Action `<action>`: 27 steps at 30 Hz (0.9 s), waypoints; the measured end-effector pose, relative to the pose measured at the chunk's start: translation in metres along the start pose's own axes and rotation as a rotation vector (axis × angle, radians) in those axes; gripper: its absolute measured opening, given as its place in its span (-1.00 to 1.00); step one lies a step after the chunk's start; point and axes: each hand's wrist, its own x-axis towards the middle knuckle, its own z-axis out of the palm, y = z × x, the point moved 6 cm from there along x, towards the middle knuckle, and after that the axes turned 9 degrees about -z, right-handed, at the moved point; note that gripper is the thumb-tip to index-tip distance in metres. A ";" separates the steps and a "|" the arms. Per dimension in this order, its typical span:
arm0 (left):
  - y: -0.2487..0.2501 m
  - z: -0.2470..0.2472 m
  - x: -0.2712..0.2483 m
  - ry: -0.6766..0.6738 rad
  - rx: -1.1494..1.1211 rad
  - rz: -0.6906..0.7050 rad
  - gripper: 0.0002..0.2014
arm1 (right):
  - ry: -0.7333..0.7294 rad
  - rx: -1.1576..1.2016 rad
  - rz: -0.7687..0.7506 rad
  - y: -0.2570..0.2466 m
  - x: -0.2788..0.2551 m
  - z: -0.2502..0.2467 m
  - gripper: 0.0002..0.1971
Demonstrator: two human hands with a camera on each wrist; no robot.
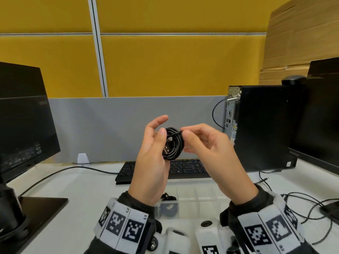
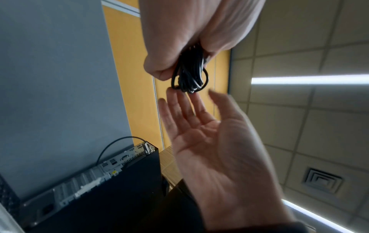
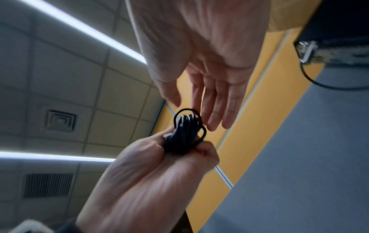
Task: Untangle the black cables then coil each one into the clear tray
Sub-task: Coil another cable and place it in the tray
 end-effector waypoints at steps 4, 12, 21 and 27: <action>0.003 0.001 0.000 -0.057 0.012 0.003 -0.66 | -0.103 -0.112 0.005 -0.005 -0.002 0.005 -0.53; -0.004 0.005 -0.002 -0.142 0.006 -0.047 -0.63 | -0.167 -0.150 0.039 0.003 -0.004 0.007 -0.27; -0.005 0.003 -0.002 -0.069 0.010 -0.064 -0.61 | -0.171 -0.115 -0.056 0.001 -0.004 0.009 -0.65; -0.010 -0.002 0.002 -0.051 -0.002 -0.228 -0.66 | -0.227 -0.222 -0.166 0.002 -0.001 0.004 -0.81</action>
